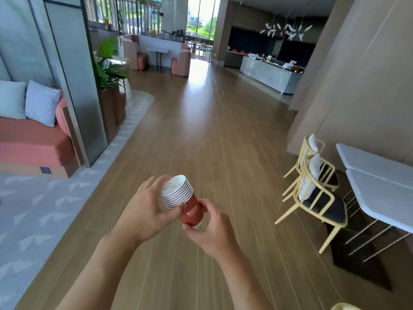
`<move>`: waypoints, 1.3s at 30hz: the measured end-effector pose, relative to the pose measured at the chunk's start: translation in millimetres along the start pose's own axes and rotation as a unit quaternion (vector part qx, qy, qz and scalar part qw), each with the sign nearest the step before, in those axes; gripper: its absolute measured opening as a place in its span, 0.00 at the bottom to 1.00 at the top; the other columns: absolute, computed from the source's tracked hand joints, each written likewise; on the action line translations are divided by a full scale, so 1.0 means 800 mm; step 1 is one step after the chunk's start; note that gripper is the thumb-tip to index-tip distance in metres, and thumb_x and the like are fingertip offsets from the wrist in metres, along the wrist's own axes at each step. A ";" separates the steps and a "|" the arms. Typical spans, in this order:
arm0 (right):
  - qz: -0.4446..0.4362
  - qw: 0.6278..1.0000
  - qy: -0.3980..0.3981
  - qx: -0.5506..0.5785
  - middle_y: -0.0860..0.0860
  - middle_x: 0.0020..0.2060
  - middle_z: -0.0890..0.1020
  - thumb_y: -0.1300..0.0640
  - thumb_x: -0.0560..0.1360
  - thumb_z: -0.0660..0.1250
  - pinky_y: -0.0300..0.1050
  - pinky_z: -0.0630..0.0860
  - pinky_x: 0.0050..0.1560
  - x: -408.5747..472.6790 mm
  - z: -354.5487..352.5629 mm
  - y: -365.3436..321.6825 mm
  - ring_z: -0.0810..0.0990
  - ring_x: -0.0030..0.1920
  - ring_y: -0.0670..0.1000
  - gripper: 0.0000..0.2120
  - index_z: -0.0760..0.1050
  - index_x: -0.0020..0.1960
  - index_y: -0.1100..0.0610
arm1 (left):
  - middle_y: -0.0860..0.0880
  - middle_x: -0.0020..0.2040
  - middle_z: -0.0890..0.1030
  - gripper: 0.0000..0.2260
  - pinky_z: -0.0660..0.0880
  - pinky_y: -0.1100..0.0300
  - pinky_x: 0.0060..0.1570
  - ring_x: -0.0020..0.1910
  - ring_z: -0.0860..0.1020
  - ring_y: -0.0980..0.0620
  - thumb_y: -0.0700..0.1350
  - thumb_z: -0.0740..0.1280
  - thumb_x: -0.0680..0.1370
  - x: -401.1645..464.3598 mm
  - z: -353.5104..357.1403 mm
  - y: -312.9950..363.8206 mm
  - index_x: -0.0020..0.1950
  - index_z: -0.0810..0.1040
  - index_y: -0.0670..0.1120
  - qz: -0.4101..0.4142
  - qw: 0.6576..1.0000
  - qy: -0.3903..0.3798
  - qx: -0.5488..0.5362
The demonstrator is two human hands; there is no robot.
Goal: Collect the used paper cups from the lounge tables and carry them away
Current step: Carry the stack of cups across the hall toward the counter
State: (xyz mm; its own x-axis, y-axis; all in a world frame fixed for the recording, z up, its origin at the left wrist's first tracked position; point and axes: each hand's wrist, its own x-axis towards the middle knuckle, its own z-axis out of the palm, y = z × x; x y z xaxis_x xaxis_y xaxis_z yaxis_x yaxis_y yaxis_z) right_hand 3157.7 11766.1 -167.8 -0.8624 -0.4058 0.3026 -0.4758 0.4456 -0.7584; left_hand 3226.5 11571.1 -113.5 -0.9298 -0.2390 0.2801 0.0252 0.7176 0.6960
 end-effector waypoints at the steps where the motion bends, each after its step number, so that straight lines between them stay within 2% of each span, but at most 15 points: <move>1: 0.000 1.000 0.008 -0.002 0.36 0.51 0.82 0.42 0.66 0.78 0.46 0.78 0.60 0.010 -0.008 0.014 0.80 0.56 0.42 0.24 0.78 0.59 0.43 | 0.55 0.62 0.77 0.35 0.74 0.52 0.65 0.65 0.75 0.52 0.64 0.73 0.71 0.017 0.014 0.006 0.75 0.73 0.51 0.001 1.000 -0.005 -0.006; 5: 0.013 0.999 0.032 0.000 0.36 0.50 0.80 0.40 0.66 0.77 0.49 0.77 0.59 0.042 -0.039 0.067 0.79 0.54 0.42 0.23 0.77 0.57 0.44 | 0.55 0.62 0.77 0.33 0.73 0.59 0.63 0.64 0.77 0.54 0.59 0.77 0.73 0.078 0.071 0.027 0.75 0.74 0.52 0.010 0.999 -0.027 -0.025; 8: 0.025 0.998 0.061 0.010 0.38 0.48 0.80 0.41 0.65 0.77 0.49 0.78 0.57 0.060 -0.062 0.098 0.79 0.52 0.43 0.22 0.77 0.55 0.46 | 0.56 0.65 0.77 0.37 0.68 0.69 0.61 0.64 0.76 0.58 0.64 0.72 0.69 0.117 0.108 0.042 0.75 0.73 0.50 0.015 0.998 -0.041 -0.050; 10: 0.030 0.996 0.084 0.013 0.37 0.47 0.80 0.41 0.65 0.77 0.48 0.78 0.56 0.073 -0.078 0.116 0.79 0.52 0.42 0.21 0.76 0.54 0.45 | 0.57 0.65 0.79 0.37 0.66 0.76 0.59 0.62 0.76 0.63 0.65 0.73 0.69 0.143 0.131 0.052 0.74 0.74 0.50 0.022 0.996 -0.049 -0.070; 13: 0.045 0.993 0.106 0.014 0.37 0.47 0.81 0.40 0.65 0.77 0.46 0.77 0.56 0.095 -0.099 0.142 0.79 0.52 0.42 0.21 0.76 0.54 0.45 | 0.59 0.64 0.79 0.32 0.67 0.75 0.57 0.62 0.75 0.66 0.64 0.75 0.70 0.182 0.161 0.062 0.70 0.74 0.54 0.035 0.993 -0.069 -0.088; 16: 0.061 0.990 0.124 0.010 0.37 0.48 0.81 0.39 0.65 0.78 0.41 0.77 0.56 0.115 -0.114 0.164 0.79 0.53 0.41 0.21 0.75 0.54 0.43 | 0.63 0.63 0.79 0.30 0.68 0.76 0.55 0.62 0.75 0.68 0.66 0.74 0.69 0.218 0.185 0.069 0.68 0.73 0.60 0.047 0.990 -0.077 -0.105; 21: 0.087 0.986 0.144 -0.004 0.37 0.48 0.81 0.39 0.64 0.78 0.37 0.75 0.53 0.155 -0.129 0.200 0.79 0.53 0.41 0.22 0.74 0.53 0.42 | 0.62 0.62 0.79 0.30 0.68 0.77 0.53 0.61 0.76 0.67 0.67 0.74 0.68 0.278 0.224 0.068 0.68 0.73 0.61 0.058 0.984 -0.099 -0.136; 24: 0.107 0.984 0.145 -0.011 0.37 0.48 0.81 0.39 0.64 0.78 0.35 0.74 0.54 0.185 -0.133 0.220 0.79 0.54 0.41 0.23 0.75 0.54 0.43 | 0.63 0.62 0.79 0.26 0.69 0.74 0.55 0.61 0.76 0.67 0.58 0.81 0.72 0.320 0.249 0.057 0.66 0.73 0.61 0.071 0.981 -0.111 -0.143; 26: 0.120 0.982 0.149 -0.012 0.38 0.49 0.82 0.39 0.64 0.78 0.31 0.72 0.52 0.211 -0.135 0.231 0.79 0.54 0.40 0.23 0.75 0.55 0.43 | 0.62 0.61 0.79 0.25 0.69 0.75 0.54 0.60 0.76 0.66 0.53 0.81 0.74 0.354 0.264 0.046 0.66 0.74 0.60 0.078 0.979 -0.118 -0.149; 31: 0.155 0.976 0.152 -0.007 0.38 0.50 0.83 0.43 0.65 0.80 0.30 0.72 0.51 0.313 -0.136 0.253 0.80 0.55 0.39 0.22 0.76 0.54 0.43 | 0.63 0.60 0.79 0.25 0.68 0.76 0.53 0.60 0.76 0.67 0.54 0.80 0.74 0.465 0.286 0.022 0.67 0.74 0.58 0.102 0.972 -0.125 -0.173; 35: 0.160 0.978 0.132 -0.011 0.38 0.51 0.83 0.46 0.66 0.81 0.29 0.71 0.53 0.421 -0.119 0.258 0.80 0.56 0.39 0.21 0.77 0.56 0.45 | 0.60 0.62 0.80 0.27 0.68 0.78 0.53 0.60 0.77 0.64 0.54 0.81 0.74 0.561 0.281 -0.018 0.70 0.76 0.54 0.084 0.970 -0.109 -0.199; 37: 0.155 0.980 0.121 -0.015 0.39 0.52 0.84 0.48 0.67 0.81 0.31 0.72 0.55 0.482 -0.108 0.259 0.80 0.56 0.39 0.22 0.78 0.57 0.45 | 0.59 0.62 0.81 0.28 0.70 0.76 0.53 0.60 0.78 0.64 0.53 0.80 0.74 0.609 0.273 -0.042 0.71 0.76 0.54 0.066 0.971 -0.091 -0.212; 39: 0.143 0.983 0.114 -0.022 0.39 0.51 0.84 0.49 0.67 0.81 0.32 0.74 0.54 0.545 -0.093 0.257 0.81 0.55 0.39 0.22 0.78 0.57 0.45 | 0.60 0.61 0.82 0.29 0.72 0.70 0.54 0.60 0.78 0.63 0.56 0.80 0.74 0.658 0.262 -0.065 0.72 0.75 0.53 0.047 0.970 -0.067 -0.230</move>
State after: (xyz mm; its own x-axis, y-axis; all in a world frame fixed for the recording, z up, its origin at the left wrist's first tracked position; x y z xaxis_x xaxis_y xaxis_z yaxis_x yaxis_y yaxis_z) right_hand 2670.7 11740.3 -148.7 -0.9760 -0.0714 0.2055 -0.2103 0.5522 -0.8068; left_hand 2659.0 11545.3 -140.9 -0.9540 -0.0775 0.2896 0.2446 0.3574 0.9014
